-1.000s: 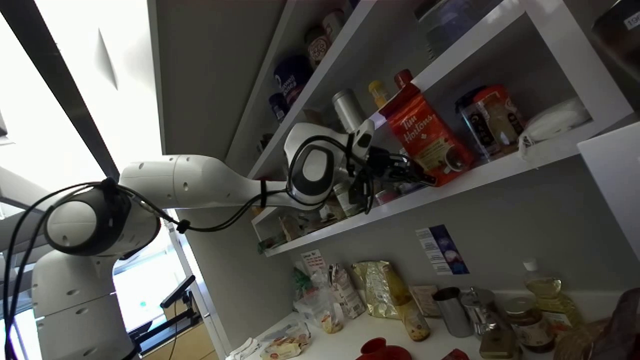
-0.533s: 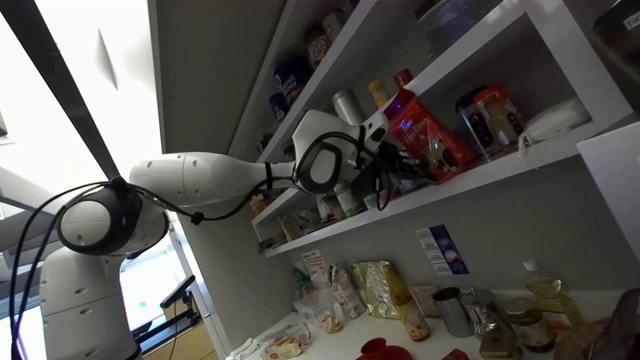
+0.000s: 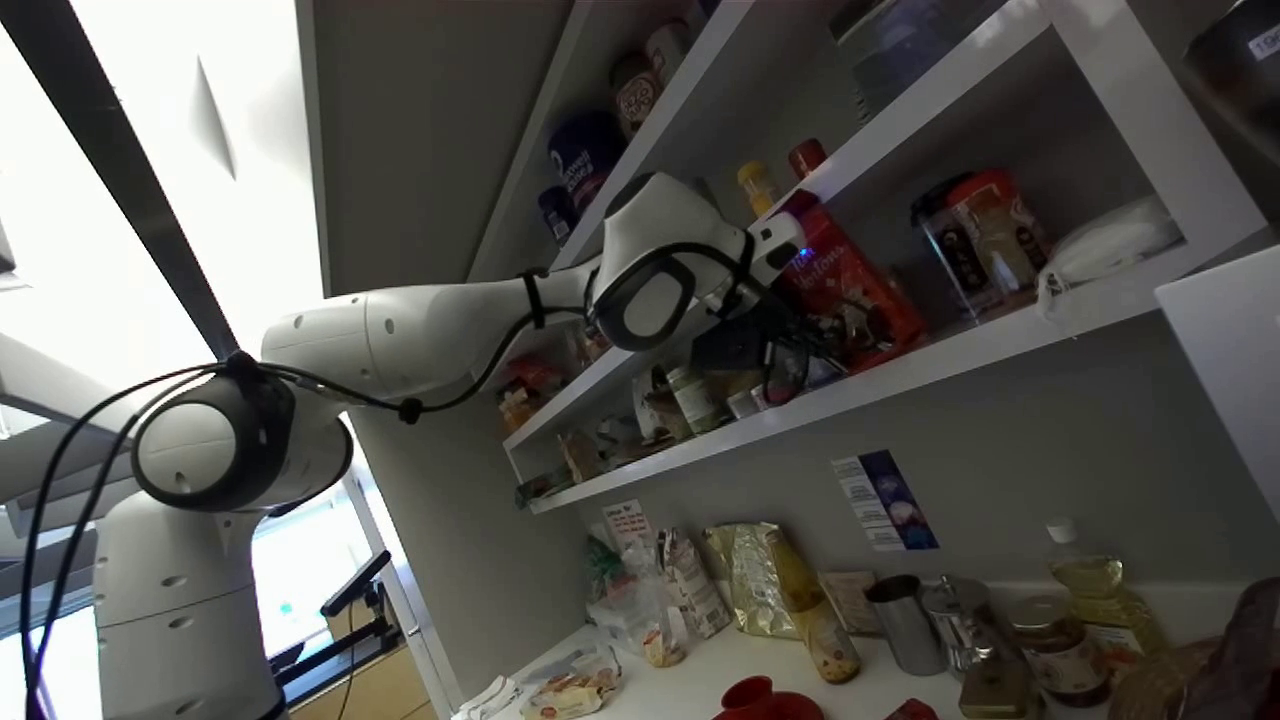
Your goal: Put the orange bag on the shelf
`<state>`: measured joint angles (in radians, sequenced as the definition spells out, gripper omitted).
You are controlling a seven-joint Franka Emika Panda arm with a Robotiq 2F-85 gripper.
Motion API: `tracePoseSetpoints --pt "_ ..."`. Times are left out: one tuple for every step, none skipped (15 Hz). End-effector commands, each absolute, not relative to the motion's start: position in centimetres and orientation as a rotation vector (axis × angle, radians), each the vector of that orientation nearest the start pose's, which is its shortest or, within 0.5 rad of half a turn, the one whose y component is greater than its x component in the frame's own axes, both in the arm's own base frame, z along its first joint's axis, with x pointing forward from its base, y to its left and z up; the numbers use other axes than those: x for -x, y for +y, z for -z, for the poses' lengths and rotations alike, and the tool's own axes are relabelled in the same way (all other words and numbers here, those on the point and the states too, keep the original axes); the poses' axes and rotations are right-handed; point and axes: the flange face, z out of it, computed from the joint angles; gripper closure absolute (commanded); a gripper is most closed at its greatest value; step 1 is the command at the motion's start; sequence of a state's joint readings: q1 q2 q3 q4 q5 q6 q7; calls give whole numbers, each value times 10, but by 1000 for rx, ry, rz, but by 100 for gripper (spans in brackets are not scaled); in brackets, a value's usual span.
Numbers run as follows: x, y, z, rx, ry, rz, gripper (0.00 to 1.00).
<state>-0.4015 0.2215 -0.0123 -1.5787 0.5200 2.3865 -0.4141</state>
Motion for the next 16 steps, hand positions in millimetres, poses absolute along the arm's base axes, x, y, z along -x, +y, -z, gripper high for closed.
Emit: tracePoseSetpoints --pt "-640 -278 -583 2703 339 1028 96" --pt "-643 -281 -582 2708 345 1034 96" --pt "-646 -283 -580 2709 349 1034 96" --pt "-649 -286 -577 2711 356 1032 96" --pt "-651 -287 -576 2710 357 1034 96" --pt "-654 -288 -575 2712 357 1034 96" --pt "-656 -288 -575 2712 357 1033 96" --pt "-656 -288 -575 2716 361 1030 97" --pt "-656 -288 -576 2717 361 1031 67" --pt "-656 -286 -577 2718 356 1028 64" --pt "-656 -286 -577 2718 352 1024 59" --pt "-653 -285 -577 2721 353 1011 52" --pt "-651 -284 -577 2726 355 1003 44" --pt "-644 -282 -580 2736 367 991 37" --pt "-640 -279 -583 2741 364 993 29" --pt "-635 -272 -585 2750 356 994 23"
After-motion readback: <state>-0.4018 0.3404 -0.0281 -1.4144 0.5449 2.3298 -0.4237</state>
